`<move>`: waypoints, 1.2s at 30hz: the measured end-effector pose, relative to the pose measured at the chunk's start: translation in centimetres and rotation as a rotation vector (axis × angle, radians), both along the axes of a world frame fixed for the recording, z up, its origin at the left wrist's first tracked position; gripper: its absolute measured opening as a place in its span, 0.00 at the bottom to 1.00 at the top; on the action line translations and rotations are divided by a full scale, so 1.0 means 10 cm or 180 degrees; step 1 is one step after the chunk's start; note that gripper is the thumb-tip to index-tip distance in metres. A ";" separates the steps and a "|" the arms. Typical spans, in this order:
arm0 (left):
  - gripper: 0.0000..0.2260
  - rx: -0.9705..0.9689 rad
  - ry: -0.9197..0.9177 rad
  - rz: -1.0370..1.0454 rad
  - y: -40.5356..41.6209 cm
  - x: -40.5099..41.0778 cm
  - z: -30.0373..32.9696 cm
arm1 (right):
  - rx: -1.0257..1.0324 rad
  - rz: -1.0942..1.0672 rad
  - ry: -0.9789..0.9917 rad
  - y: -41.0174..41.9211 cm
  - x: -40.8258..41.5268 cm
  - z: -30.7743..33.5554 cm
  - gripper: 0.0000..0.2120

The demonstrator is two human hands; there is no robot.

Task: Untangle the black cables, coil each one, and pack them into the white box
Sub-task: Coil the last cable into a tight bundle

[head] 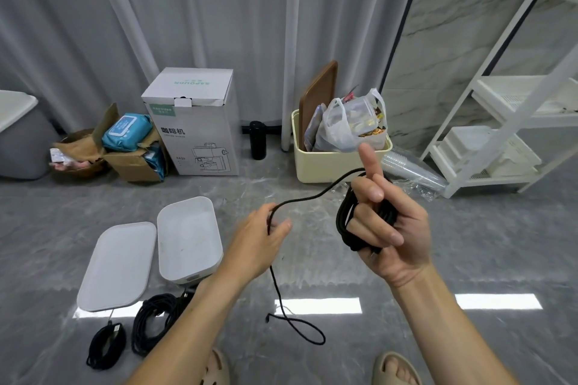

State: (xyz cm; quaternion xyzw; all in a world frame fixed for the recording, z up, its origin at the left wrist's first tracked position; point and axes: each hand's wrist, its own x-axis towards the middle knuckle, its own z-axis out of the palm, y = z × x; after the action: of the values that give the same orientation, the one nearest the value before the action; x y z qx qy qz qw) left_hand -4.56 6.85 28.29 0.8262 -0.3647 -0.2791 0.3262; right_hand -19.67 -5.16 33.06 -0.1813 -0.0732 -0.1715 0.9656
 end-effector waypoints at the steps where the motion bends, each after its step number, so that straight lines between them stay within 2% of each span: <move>1: 0.20 0.0062 -0.0045 -0.0098 0.00 -0.01 -0.02 | -0.0029 0.0044 0.0041 0.02 0.01 0.00 0.19; 3: 0.24 0.0054 -0.0126 -0.0274 0.00 -0.06 -0.01 | -0.0102 0.0123 0.0137 0.05 0.03 -0.02 0.19; 5: 0.24 -0.0278 -0.0114 -0.0480 -0.02 -0.11 0.03 | -0.0200 0.0182 0.0240 0.10 0.06 -0.03 0.19; 9: 0.25 -0.1007 0.0608 -0.0838 -0.08 -0.24 0.13 | -0.0255 0.0386 0.0228 0.20 0.13 -0.03 0.20; 12: 0.24 -0.1146 0.1016 -0.0845 -0.07 -0.32 0.18 | -0.0219 0.0492 0.0153 0.21 0.15 -0.05 0.21; 14: 0.18 -0.1183 0.1353 -0.0876 -0.07 -0.35 0.22 | -0.0213 0.0481 0.0168 0.20 0.14 -0.05 0.21; 18: 0.14 -0.1045 0.2176 -0.0650 -0.08 -0.36 0.23 | -0.0305 -0.0042 0.0546 0.17 0.13 -0.02 0.22; 21: 0.22 -0.1012 0.2486 -0.0648 -0.07 -0.31 0.19 | -0.0152 -0.0541 0.0838 0.17 0.14 0.05 0.24; 24: 0.24 -0.0848 0.2718 -0.0591 -0.09 -0.27 0.19 | -0.0192 -0.1037 0.1193 0.18 0.17 0.11 0.23; 27: 0.35 -0.0487 0.2712 -0.0553 -0.11 -0.25 0.22 | -0.0447 -0.1289 0.1408 0.16 0.18 0.10 0.22; 29: 0.40 -0.0404 0.2555 -0.0467 -0.10 -0.24 0.23 | -0.0702 -0.1460 0.1669 0.14 0.19 0.08 0.20; 32: 0.39 -0.0260 0.2021 -0.0346 -0.06 -0.27 0.28 | -0.1246 -0.1730 0.2150 0.14 0.22 0.01 0.19; 36: 0.40 -0.0060 0.1559 -0.0418 -0.04 -0.28 0.33 | -0.2306 -0.2012 0.2757 0.15 0.22 -0.14 0.15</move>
State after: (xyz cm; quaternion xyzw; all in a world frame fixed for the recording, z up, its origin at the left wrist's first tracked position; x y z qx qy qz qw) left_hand -7.37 6.40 31.62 0.7054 -0.3302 -0.4882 0.3937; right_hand -17.43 -3.65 31.63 -0.5613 0.3267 -0.3234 0.6882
